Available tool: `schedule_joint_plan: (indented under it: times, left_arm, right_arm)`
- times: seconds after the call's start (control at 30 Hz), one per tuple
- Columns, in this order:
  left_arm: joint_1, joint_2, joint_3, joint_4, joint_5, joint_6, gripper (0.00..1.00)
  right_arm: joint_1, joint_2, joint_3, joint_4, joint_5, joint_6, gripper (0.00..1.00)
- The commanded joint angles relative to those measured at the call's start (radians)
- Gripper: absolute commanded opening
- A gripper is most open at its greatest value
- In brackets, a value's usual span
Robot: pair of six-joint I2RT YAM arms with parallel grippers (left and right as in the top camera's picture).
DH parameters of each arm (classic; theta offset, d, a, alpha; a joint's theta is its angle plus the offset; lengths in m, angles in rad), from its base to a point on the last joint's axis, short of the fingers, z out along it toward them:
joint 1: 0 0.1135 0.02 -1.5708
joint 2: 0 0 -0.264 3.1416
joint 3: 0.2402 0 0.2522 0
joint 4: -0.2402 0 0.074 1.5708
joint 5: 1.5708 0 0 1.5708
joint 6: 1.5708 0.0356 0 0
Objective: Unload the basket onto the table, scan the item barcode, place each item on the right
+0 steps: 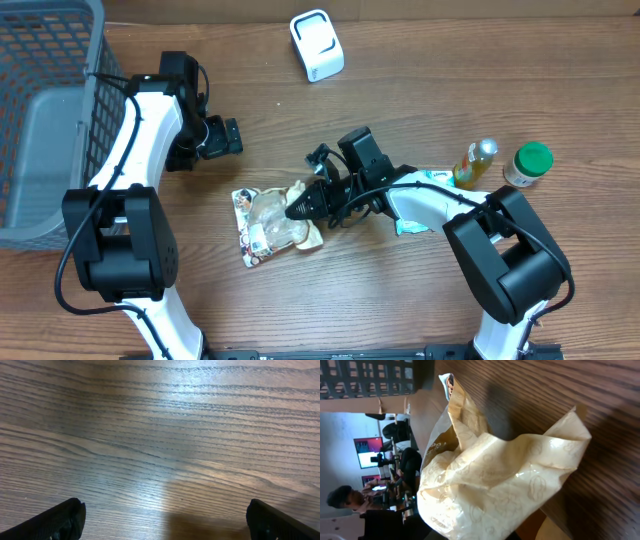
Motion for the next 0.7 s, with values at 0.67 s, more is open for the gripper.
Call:
schedule_joint_plan:
  times: [0.67]
  left_arm:
    - [-0.005, -0.022, 0.009, 0.001, -0.010, 0.019, 0.99]
  right_arm:
    - [0.002, -0.001, 0.004, -0.015, 0.014, -0.008, 0.10]
